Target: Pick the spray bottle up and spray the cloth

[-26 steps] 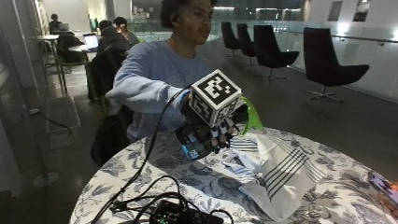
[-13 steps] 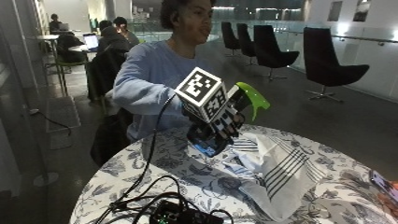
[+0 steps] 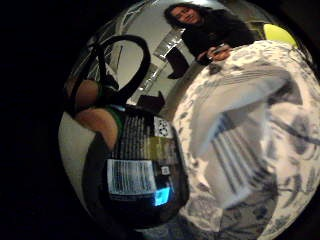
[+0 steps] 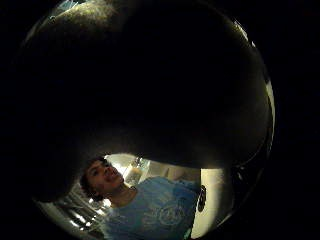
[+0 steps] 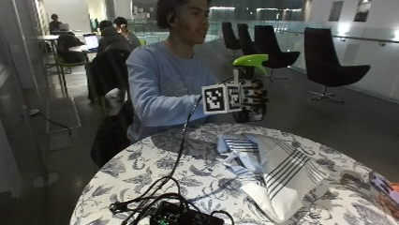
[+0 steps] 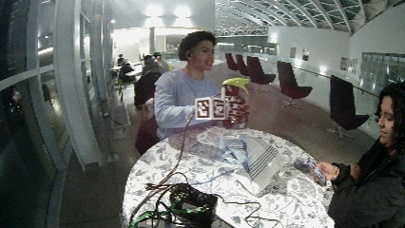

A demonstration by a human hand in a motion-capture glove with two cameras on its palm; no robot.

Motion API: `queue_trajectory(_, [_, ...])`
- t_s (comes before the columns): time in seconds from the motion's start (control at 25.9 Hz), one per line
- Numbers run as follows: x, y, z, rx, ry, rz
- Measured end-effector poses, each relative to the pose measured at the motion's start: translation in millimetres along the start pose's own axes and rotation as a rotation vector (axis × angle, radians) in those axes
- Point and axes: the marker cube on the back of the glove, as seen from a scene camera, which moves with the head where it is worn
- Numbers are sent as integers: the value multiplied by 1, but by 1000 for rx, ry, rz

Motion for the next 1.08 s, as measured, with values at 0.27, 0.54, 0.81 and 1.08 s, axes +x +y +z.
queue_trajectory(0.27, [29,-6,108,-90,-76,9])
queue_trajectory(0.54, [59,1,137,-136,71,-51])
queue_trajectory(0.81, [73,0,139,-118,74,-29])
queue_trajectory(1.08, [74,1,141,-201,68,27])
